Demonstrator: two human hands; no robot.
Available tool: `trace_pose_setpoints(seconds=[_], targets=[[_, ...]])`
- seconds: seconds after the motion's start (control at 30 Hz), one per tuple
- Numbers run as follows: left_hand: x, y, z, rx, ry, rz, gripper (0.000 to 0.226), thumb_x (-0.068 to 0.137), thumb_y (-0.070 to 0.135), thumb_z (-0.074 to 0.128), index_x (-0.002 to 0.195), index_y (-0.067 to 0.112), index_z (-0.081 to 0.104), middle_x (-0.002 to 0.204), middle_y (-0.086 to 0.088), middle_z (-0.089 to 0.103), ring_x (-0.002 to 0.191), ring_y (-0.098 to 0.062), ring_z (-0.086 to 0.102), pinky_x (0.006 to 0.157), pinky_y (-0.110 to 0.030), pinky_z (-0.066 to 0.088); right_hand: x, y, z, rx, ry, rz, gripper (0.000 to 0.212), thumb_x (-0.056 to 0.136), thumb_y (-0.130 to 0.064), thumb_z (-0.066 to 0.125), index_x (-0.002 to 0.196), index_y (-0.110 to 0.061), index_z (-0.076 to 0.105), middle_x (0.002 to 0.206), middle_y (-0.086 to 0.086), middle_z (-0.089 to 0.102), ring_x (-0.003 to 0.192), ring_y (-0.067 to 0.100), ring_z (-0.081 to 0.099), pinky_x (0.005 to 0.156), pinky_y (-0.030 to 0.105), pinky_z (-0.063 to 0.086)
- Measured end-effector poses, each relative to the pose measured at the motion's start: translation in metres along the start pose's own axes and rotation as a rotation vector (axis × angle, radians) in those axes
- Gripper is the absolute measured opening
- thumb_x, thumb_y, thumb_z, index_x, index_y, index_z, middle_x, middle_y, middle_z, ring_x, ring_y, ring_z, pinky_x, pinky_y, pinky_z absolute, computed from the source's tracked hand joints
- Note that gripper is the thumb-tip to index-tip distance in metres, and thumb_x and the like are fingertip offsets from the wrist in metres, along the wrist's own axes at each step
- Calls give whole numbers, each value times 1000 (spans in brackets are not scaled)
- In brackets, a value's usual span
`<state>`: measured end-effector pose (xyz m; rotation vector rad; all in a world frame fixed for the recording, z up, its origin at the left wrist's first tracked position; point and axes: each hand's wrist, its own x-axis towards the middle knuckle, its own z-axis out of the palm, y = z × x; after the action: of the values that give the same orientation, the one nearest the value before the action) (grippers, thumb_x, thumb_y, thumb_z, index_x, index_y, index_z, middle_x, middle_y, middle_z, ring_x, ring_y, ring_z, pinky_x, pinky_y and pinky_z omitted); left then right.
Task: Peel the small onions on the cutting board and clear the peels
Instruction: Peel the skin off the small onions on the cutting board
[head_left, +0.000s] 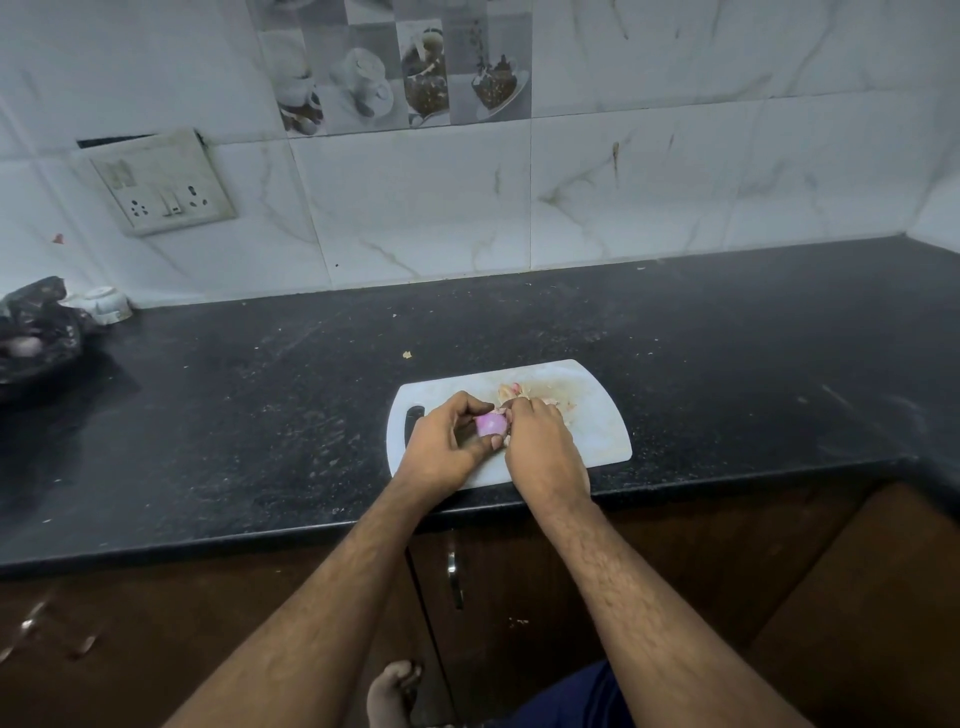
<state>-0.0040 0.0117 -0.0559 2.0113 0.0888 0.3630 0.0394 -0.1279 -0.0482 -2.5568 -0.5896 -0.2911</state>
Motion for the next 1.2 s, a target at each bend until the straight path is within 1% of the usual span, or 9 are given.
trace_pose_setpoints(seconds=[0.13,0.27,0.37,0.5,0.63,0.7,0.87,1.03,1.2], targets=[[-1,-1,-1,-14,-29,-3,34,88,12,80,116,21,63,117,12,72,111,6,66,101,-16,50,3,3,0,65,25,51,30,104,-13,44,130,-15,58,117,3,62,107,18,55,87,33,48],[0,0,-2,-11,-40,-21,38,88,29,76,124,21,65,118,11,73,114,-2,67,106,-27,51,-2,4,-2,108,46,-12,30,106,-20,44,131,-14,60,118,2,63,110,18,56,91,33,48],[-1,5,0,49,-52,38,27,97,40,62,115,24,75,100,12,75,103,-4,68,94,-23,50,-7,2,-2,102,24,-87,28,106,-23,44,125,-15,62,119,0,63,115,17,55,97,33,47],[-2,5,2,250,15,29,34,97,49,64,122,27,74,101,6,55,106,-9,48,87,-16,37,-6,1,-2,118,39,-29,32,106,-23,44,134,-16,58,129,2,60,121,18,53,99,35,49],[-2,5,2,242,11,16,35,91,48,72,115,22,77,99,3,64,99,-13,59,80,-21,42,-7,3,-4,130,57,5,29,105,-19,43,129,-15,59,117,3,62,108,18,55,90,36,51],[-1,6,0,218,-14,8,35,90,45,75,118,24,76,105,6,69,101,-11,63,86,-22,46,-6,3,-3,138,70,24,28,105,-19,44,127,-14,60,114,2,63,105,18,57,87,36,51],[-2,-1,-4,52,-47,-57,46,76,51,81,116,30,73,110,12,77,109,-10,70,105,-43,53,0,6,-3,276,165,153,21,102,-11,48,115,-11,64,104,3,64,96,20,61,81,36,53],[-3,-1,-3,-73,33,-76,43,80,28,88,115,23,63,113,5,71,110,-12,67,104,-41,54,-1,12,-1,408,222,125,35,101,-10,55,134,-20,61,123,-4,58,113,12,57,90,21,46],[-3,-1,0,-39,73,-53,39,79,27,89,108,24,64,109,8,72,105,-12,68,98,-37,55,-2,17,0,530,52,-30,42,103,-25,54,145,-32,54,140,-12,55,127,6,52,105,28,45]])
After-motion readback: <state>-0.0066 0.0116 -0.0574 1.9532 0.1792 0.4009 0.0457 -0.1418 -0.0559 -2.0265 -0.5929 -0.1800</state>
